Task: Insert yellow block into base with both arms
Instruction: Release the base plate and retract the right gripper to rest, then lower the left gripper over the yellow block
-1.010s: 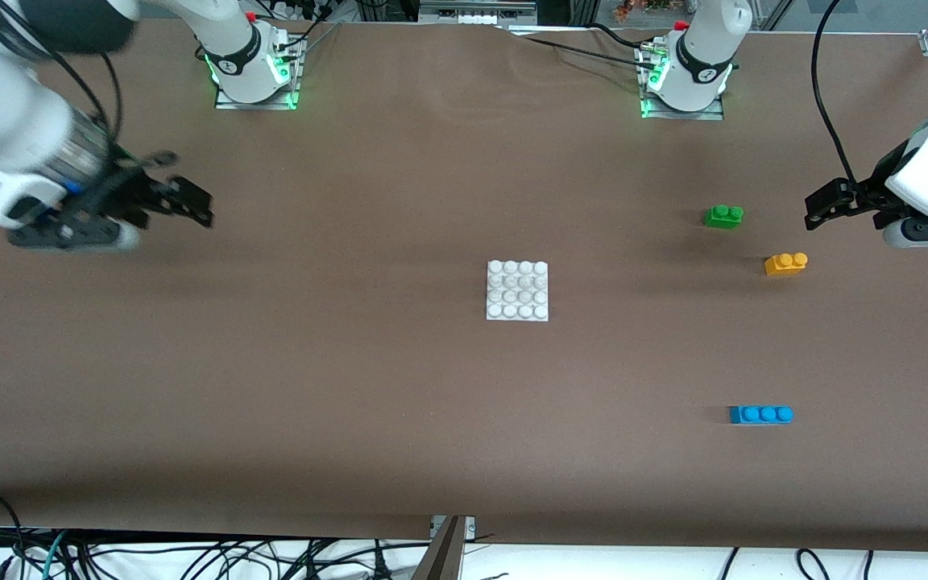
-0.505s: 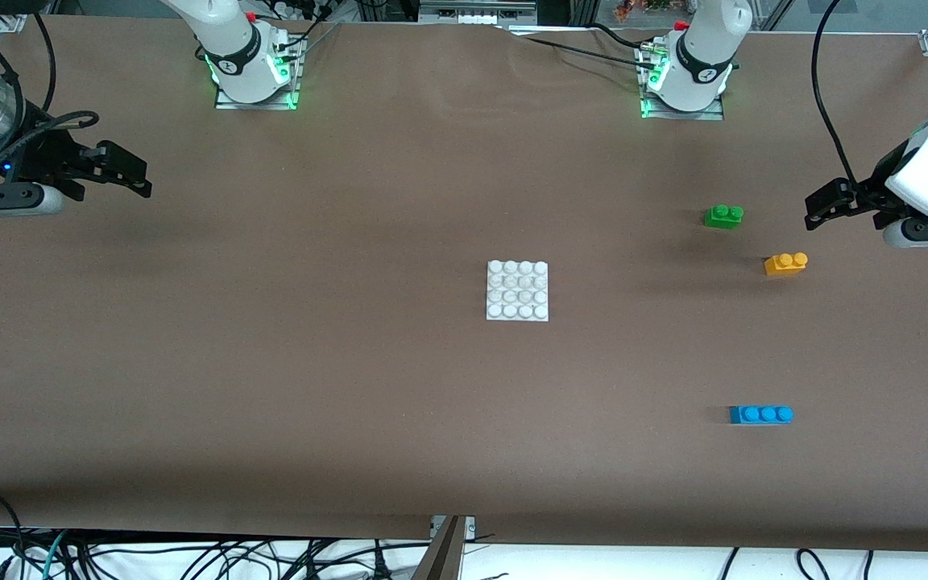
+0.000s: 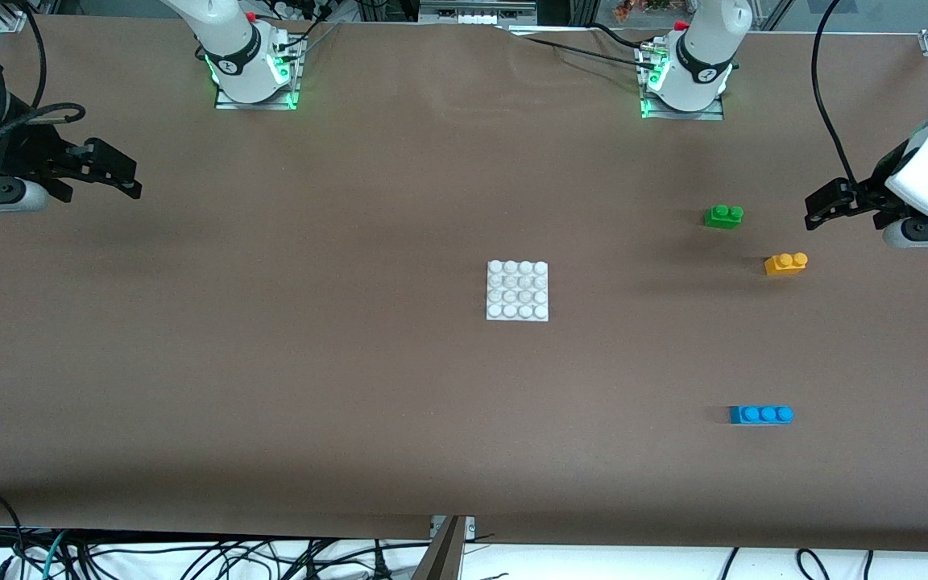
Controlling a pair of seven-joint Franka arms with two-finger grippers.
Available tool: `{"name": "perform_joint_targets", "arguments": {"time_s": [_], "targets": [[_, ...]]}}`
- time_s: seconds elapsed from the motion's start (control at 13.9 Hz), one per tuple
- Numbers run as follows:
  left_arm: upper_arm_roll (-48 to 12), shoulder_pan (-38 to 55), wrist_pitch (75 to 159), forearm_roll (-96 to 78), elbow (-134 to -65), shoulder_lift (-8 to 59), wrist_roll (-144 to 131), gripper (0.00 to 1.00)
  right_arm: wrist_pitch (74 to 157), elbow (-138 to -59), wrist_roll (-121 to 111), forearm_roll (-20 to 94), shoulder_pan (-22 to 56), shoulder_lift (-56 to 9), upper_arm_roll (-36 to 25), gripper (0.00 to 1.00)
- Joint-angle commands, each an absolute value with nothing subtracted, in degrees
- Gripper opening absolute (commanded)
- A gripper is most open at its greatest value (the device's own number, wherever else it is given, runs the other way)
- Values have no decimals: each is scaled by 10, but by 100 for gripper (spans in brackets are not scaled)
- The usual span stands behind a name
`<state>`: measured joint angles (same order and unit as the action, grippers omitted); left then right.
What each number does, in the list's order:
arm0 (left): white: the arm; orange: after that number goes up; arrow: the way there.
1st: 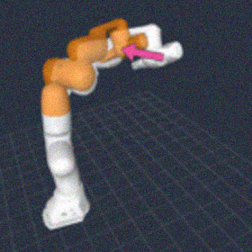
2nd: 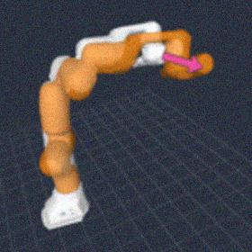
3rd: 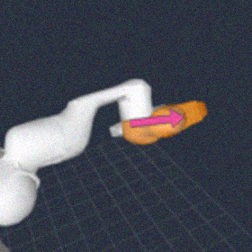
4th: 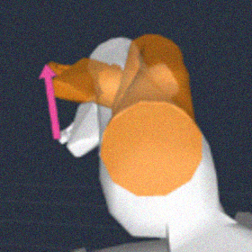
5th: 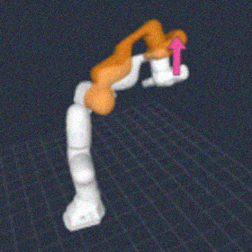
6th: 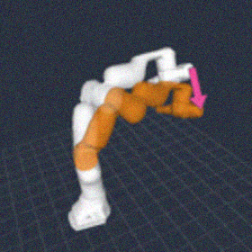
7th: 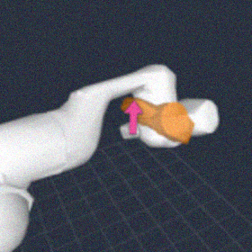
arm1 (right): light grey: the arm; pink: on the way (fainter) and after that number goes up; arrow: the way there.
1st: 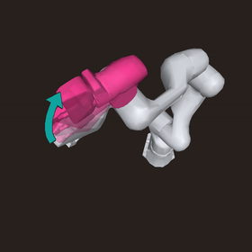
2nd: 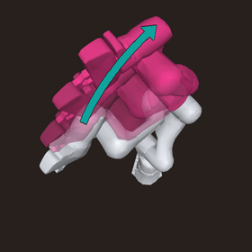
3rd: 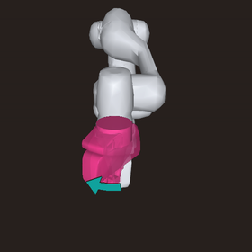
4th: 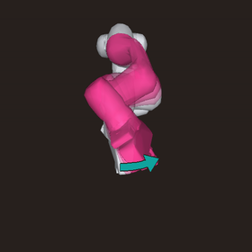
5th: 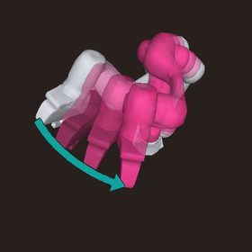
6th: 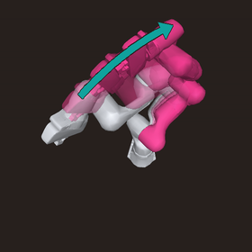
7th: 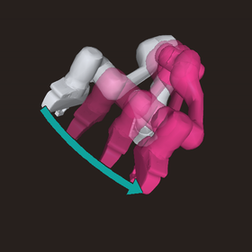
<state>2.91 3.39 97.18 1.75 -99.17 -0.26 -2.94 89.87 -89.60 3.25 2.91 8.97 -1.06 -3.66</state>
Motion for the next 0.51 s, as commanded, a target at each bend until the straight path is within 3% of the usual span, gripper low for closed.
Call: {"name": "perform_joint_targets", "arguments": {"time_s": [0.0,0.43], "targets": [[33,38,962,9,-979,2,-29,100,883,-875,25,20,77,-15,-29,100],[33,38,962,8,-980,2,-30,100,887,-864,24,30,74,-24,-63,100]]}}
